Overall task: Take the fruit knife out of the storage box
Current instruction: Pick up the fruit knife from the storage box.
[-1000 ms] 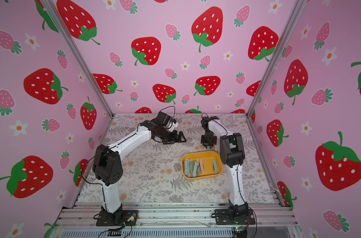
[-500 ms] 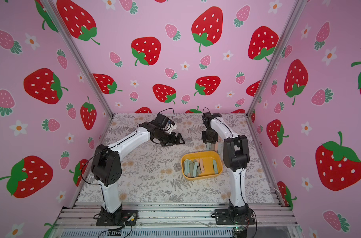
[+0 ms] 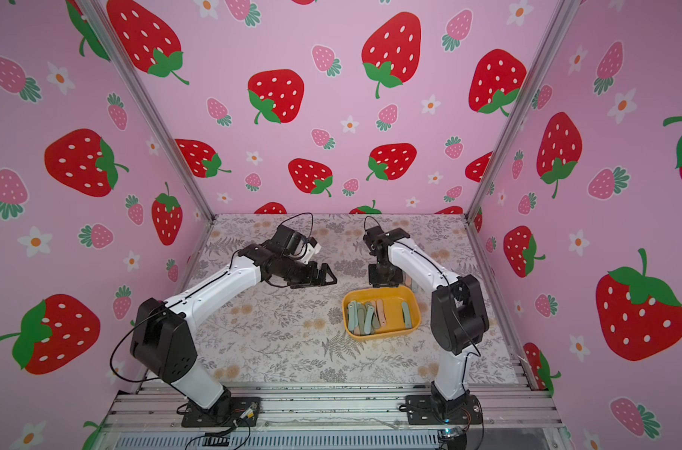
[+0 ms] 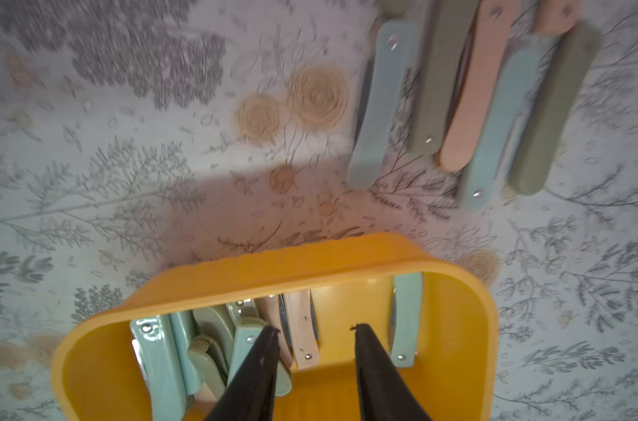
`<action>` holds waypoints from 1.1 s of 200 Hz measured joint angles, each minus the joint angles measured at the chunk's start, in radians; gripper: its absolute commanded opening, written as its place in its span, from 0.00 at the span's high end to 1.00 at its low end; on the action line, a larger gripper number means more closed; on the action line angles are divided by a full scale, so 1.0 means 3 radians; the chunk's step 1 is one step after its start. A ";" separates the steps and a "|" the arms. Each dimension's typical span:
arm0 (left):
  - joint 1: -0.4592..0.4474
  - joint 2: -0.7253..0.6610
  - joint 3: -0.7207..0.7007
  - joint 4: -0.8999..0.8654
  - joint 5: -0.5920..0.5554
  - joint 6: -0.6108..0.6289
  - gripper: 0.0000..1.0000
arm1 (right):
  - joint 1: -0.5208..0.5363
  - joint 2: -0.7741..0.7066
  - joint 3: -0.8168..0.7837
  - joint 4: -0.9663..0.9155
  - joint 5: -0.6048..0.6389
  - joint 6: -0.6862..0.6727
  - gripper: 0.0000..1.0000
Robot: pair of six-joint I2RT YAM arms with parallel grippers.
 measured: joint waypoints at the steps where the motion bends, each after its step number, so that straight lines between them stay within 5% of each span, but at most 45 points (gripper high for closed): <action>1: 0.0000 -0.0009 -0.0011 -0.0001 -0.0001 -0.0001 0.01 | 0.0009 0.0000 -0.0013 0.0005 -0.0003 0.0003 0.62; 51: -0.0057 -0.0431 -0.0505 0.0009 -0.0080 -0.0083 0.01 | 0.0254 0.0010 -0.0534 0.0193 -0.0006 0.0182 0.62; 143: -0.0079 -0.0623 -0.0621 0.0009 -0.0167 -0.0146 0.01 | 0.0259 0.0214 -0.0805 0.0548 0.0003 0.0267 0.60; 191: -0.0085 -0.0623 -0.0649 0.0015 -0.0193 -0.0175 0.01 | 0.0273 0.0226 -0.0843 0.0685 -0.0097 0.0276 0.84; 220: -0.0088 -0.0623 -0.0659 0.0017 -0.0201 -0.0198 0.01 | 0.0272 0.0226 -0.0855 0.0687 -0.0075 0.0276 0.85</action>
